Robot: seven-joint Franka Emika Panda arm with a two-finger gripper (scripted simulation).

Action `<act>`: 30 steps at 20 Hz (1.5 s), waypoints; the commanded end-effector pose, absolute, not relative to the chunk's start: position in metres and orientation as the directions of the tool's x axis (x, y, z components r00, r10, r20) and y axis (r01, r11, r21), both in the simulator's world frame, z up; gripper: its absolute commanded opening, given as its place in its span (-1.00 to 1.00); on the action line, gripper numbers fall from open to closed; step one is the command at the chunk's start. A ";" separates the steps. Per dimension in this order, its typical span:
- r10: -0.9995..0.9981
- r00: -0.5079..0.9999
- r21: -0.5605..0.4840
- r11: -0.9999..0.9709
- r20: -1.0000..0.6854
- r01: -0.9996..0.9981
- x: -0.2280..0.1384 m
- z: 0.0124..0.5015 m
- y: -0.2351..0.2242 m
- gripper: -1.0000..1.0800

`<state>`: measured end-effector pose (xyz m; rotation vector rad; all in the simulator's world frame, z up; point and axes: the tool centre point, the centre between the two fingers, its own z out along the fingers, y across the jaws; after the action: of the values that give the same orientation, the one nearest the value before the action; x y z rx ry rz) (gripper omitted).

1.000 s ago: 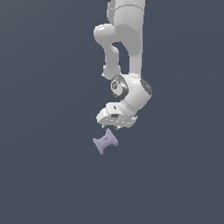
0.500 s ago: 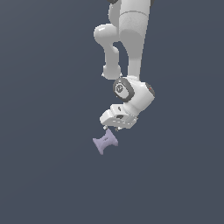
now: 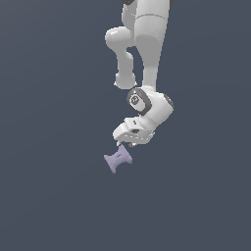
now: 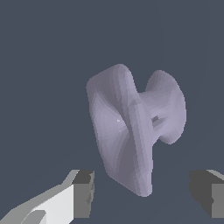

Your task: Pick up the object and move it to a goal position.

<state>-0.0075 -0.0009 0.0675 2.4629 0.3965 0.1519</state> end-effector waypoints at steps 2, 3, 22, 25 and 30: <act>0.318 0.948 0.608 -0.755 0.012 0.245 -0.006 0.062 -0.006 0.62; 0.318 0.948 0.609 -0.755 0.012 0.245 -0.005 0.058 -0.008 0.62; 0.320 0.947 0.609 -0.754 0.012 0.246 -0.003 0.045 -0.018 -1.00; 0.320 0.947 0.609 -0.754 0.012 0.246 -0.005 0.047 -0.022 -1.00; 0.319 0.948 0.608 -0.755 0.012 0.246 -0.014 0.056 -0.040 -1.00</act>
<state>-0.0108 -0.0328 0.0527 2.4619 0.4002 0.1519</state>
